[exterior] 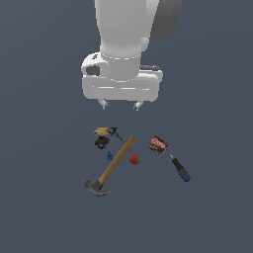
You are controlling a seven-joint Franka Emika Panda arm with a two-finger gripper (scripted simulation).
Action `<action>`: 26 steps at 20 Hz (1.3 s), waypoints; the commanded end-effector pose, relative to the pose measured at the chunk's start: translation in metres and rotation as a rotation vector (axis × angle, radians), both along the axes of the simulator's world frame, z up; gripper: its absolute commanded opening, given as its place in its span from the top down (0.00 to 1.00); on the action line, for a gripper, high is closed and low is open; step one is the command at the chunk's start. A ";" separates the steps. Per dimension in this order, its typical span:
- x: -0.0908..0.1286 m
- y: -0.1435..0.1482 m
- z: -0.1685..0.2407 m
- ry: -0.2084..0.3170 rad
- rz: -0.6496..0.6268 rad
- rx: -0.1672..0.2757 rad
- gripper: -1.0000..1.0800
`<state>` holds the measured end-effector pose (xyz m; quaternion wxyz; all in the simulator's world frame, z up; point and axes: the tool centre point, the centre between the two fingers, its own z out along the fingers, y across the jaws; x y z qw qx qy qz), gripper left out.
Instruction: Pick up a designated object from a clutter of objects.
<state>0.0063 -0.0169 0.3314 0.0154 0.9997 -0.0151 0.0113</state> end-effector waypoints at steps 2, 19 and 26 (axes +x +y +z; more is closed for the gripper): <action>0.003 0.004 -0.005 0.001 0.008 -0.002 0.04; 0.047 0.110 -0.116 0.012 0.185 -0.013 0.04; 0.051 0.180 -0.191 0.019 0.291 0.000 0.04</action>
